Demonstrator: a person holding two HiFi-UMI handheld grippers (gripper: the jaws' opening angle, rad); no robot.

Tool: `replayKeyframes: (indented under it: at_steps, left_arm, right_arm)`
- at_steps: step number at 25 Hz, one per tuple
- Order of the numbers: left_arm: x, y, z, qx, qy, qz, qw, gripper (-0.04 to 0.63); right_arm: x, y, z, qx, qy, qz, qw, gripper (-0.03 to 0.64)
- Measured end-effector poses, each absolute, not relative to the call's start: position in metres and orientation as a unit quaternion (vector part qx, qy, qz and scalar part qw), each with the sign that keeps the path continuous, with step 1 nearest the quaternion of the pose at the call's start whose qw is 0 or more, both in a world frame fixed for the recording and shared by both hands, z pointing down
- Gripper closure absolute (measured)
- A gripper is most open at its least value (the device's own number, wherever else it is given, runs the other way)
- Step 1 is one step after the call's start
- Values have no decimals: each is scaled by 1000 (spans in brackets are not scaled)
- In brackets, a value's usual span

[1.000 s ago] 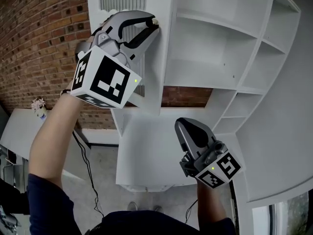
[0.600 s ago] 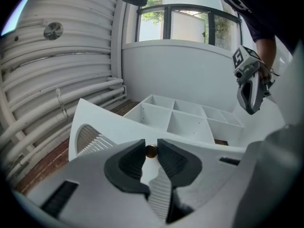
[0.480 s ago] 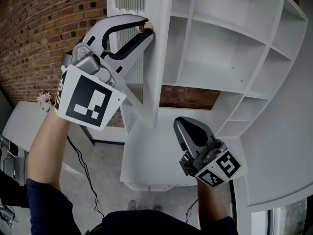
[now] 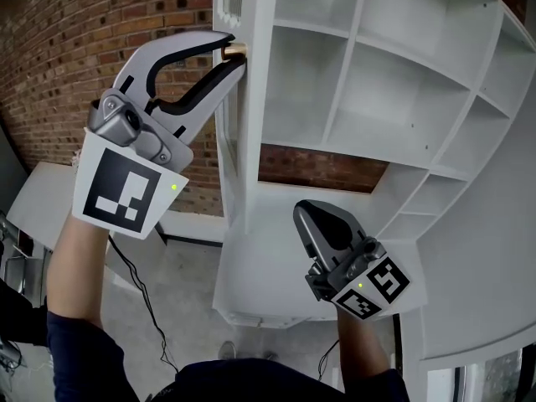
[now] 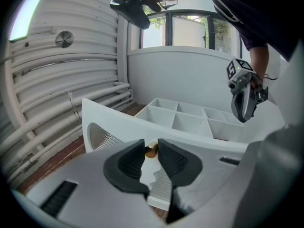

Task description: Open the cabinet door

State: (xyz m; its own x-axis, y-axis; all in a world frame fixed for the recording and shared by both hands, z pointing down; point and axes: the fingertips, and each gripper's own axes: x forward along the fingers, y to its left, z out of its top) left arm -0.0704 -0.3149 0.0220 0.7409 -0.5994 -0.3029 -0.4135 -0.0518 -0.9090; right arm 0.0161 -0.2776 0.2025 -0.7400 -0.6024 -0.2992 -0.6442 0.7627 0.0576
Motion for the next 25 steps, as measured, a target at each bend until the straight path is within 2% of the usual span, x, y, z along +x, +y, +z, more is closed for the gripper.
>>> replayKeyframes:
  at_steps: [25]
  left_arm:
    - [-171, -313, 23, -716, 404, -46, 567, 511]
  right_arm:
    - [-52, -285, 209, -302, 944, 69, 116, 591]
